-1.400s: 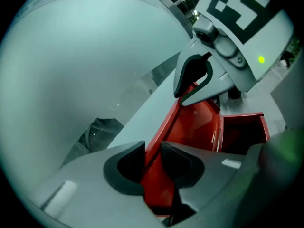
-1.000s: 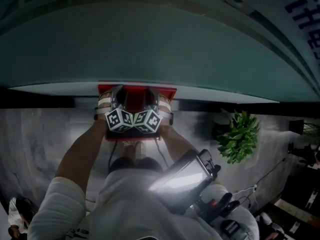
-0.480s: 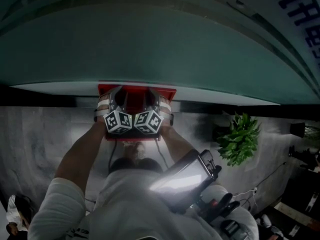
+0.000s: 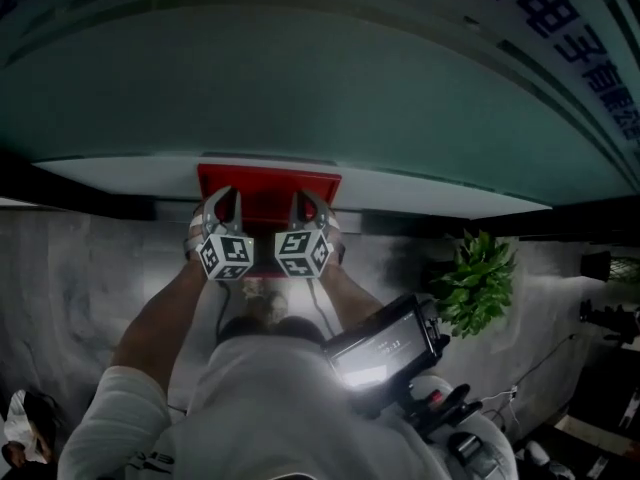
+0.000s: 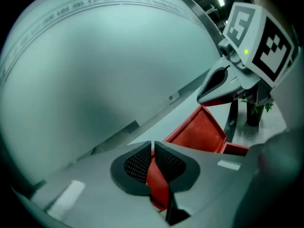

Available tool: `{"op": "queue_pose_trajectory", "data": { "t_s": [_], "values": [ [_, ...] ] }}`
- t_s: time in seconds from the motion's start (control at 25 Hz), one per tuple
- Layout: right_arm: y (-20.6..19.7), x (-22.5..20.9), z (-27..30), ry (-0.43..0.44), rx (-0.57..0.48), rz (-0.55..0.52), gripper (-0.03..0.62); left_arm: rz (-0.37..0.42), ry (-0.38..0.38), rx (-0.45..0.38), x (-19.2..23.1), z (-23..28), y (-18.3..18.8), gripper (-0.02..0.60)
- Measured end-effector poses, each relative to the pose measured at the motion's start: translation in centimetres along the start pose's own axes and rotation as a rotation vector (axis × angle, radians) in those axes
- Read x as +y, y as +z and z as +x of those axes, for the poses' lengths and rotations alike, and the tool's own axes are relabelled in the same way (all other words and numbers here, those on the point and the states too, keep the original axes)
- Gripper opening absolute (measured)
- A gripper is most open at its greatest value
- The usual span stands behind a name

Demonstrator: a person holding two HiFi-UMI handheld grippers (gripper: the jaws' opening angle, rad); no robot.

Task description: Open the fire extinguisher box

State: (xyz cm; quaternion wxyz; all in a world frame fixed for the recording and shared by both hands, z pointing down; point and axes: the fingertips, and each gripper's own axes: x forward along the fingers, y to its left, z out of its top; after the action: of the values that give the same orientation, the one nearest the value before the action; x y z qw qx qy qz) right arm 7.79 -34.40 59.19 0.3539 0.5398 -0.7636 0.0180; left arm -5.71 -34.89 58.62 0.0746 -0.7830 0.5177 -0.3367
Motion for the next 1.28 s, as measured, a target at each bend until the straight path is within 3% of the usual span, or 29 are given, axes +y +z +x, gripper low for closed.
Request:
{"op": "queue_pose_trajectory", "data": {
  "t_s": [0.24, 0.36, 0.64, 0.8, 1.0, 1.28],
  "values": [
    [-0.4, 0.5, -5.1, 0.016, -0.027, 0.077, 0.014, -0.089, 0.046, -0.003, -0.2, -5.8, 0.3, 0.003],
    [-1.4, 0.2, -8.0, 0.031, -0.048, 0.183, 0.014, -0.159, 0.072, -0.019, -1.4, -8.6, 0.6, 0.003],
    [-3.7, -0.8, -14.0, 0.141, -0.11, 0.589, 0.012, -0.458, 0.063, -0.085, -3.6, -14.9, 2.5, 0.003],
    [-2.1, -0.2, -16.6, 0.176, -0.169, 0.691, 0.012, -0.579, 0.023, -0.142, -3.0, -17.9, 2.9, 0.002],
    [-1.1, 2.2, -20.1, 0.18, -0.21, 0.719, 0.012, -0.62, 0.001, -0.188, -2.0, -22.1, 2.1, 0.003],
    [-2.8, 6.2, -27.2, 0.123, -0.218, 0.769, 0.012, -0.637, -0.03, -0.216, -2.3, -30.2, -0.9, 0.002]
  ]
}}
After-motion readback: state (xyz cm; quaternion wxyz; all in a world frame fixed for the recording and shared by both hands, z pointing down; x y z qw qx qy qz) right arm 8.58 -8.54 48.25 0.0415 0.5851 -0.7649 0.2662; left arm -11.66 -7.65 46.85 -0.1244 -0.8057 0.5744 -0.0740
